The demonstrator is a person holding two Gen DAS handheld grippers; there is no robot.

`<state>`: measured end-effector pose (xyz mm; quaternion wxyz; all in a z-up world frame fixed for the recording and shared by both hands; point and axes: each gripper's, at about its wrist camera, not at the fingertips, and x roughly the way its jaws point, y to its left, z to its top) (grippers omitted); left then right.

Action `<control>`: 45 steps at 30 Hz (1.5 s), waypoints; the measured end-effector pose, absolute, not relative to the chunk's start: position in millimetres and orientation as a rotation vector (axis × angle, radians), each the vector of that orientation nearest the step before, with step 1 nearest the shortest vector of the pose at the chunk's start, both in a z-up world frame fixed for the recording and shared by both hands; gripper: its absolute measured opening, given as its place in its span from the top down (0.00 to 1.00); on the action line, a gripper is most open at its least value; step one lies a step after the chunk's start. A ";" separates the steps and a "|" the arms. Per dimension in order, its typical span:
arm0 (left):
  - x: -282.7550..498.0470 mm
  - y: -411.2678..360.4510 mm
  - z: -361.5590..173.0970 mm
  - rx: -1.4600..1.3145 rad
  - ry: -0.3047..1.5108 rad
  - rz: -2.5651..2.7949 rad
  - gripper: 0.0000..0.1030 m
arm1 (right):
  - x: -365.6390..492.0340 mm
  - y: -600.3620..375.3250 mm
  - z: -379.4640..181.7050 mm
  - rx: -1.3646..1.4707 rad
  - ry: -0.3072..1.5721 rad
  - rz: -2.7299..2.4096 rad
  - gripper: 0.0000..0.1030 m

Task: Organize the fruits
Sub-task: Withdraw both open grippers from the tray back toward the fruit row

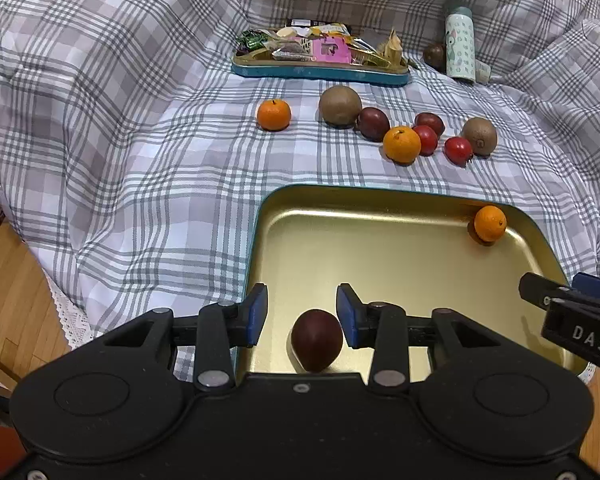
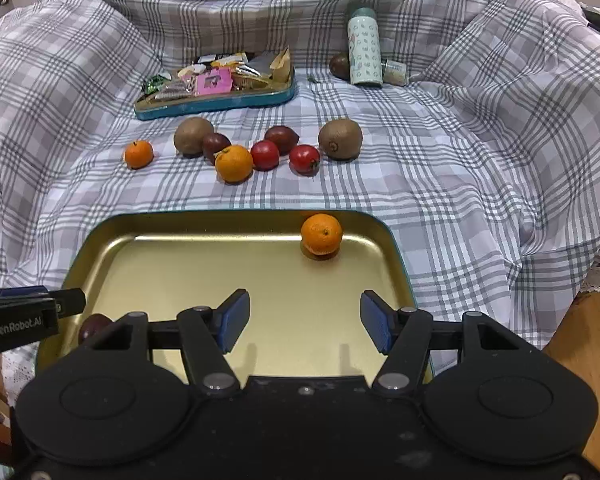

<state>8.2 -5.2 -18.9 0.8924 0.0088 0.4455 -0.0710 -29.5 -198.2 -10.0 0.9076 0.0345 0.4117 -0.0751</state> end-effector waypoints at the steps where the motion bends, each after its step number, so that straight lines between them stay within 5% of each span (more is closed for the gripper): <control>1: 8.1 -4.8 -18.0 0.017 0.922 -0.148 0.53 | -30.5 -198.2 -8.0 0.074 0.843 -0.153 0.39; 24: -8.4 8.0 15.1 0.043 0.802 -0.048 0.52 | -31.1 -178.4 12.0 -0.045 0.941 -0.158 0.38; 45: 1.8 16.7 27.0 0.004 0.986 -0.151 0.52 | -32.0 -174.1 12.5 -0.046 1.142 -0.054 0.40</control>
